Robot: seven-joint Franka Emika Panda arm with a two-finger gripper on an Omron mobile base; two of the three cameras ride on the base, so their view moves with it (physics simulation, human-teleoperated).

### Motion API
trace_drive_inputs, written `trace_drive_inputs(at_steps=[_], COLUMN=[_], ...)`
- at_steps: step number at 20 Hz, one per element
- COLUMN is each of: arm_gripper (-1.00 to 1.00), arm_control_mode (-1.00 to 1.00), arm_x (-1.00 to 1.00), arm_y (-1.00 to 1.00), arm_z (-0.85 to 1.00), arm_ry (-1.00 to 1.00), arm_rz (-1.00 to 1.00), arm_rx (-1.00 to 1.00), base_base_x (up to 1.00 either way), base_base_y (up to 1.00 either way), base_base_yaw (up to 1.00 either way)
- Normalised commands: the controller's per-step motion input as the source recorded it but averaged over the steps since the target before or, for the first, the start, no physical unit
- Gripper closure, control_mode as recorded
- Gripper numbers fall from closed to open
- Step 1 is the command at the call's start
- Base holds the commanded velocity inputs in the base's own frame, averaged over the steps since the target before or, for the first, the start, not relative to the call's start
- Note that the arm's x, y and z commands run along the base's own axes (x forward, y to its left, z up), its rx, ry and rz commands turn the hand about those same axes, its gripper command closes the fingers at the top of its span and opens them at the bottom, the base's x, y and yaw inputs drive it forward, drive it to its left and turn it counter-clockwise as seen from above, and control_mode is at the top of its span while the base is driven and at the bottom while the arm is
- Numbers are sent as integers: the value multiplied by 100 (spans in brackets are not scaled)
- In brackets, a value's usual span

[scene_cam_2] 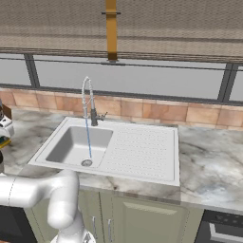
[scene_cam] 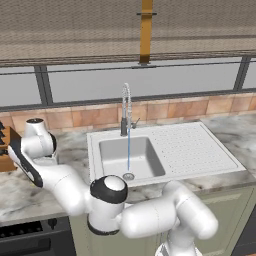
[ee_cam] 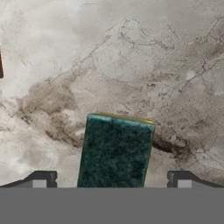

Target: Soak the sponge with water for a few seconds and then drop it inside the sink.

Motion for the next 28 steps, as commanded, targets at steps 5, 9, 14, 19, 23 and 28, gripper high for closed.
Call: trace_drive_inputs(at_steps=[5, 9, 14, 19, 23, 28], arm_gripper=[-100, -100, -100, -100, -100, 100], arm_control_mode=[-100, -100, -100, -100, -100, -100], arm_x=[0, 0, 0, 0, 0, 0], arm_y=[1, 3, 1, 1, 0, 0], arm_z=[-19, -23, -26, -36, -4, 0], arm_ry=[0, 0, 0, 0, 0, 0], arm_rz=[0, 0, 0, 0, 0, 0], arm_rx=[-3, -3, -2, 0, 0, 0], base_base_x=[0, 0, 0, 0, 0, 0], base_base_y=[0, 0, 0, 0, 0, 0], base_base_yaw=[0, 0, 0, 0, 0, 0])
